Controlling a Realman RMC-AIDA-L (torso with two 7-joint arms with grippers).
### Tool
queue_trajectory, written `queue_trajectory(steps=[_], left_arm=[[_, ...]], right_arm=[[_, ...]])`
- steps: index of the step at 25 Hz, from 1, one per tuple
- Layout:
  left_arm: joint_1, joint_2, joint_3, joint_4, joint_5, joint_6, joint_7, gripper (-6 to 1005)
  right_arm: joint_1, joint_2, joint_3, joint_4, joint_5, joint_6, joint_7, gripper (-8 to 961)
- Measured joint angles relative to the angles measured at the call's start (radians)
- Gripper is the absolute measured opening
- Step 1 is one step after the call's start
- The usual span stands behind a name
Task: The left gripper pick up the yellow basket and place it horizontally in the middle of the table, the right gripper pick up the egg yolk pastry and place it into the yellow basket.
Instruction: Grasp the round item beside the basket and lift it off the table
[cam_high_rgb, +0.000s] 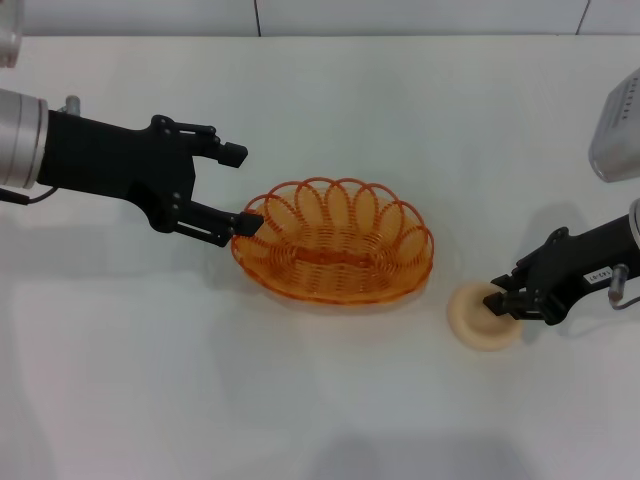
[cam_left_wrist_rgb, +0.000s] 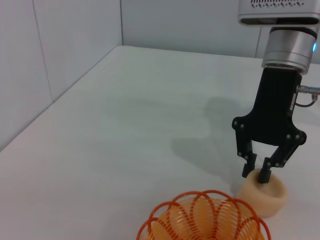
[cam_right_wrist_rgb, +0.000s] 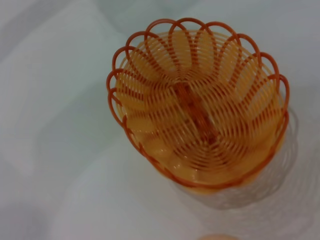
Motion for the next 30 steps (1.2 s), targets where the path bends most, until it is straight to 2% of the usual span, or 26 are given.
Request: queue_trajectory(steps=[13, 17, 30], left_arm=[[0.016, 0.003, -0.012, 0.002, -0.035, 0.003, 0.006, 856], [0.028, 0.004, -0.012, 0.003, -0.038, 0.0, 0.017, 856], [0.051, 0.001, -0.012, 0.002, -0.039, -0.003, 0.015, 824]], right_arm=[[0.007, 0.0, 0.001, -0.007, 0.004, 0.005, 0.002, 29], [0.003, 0.0, 0.004, -0.032, 0.011, -0.001, 0.006, 29], [-0.014, -0.004, 0.054, -0.231, 0.0, -0.079, 0.089, 28]])
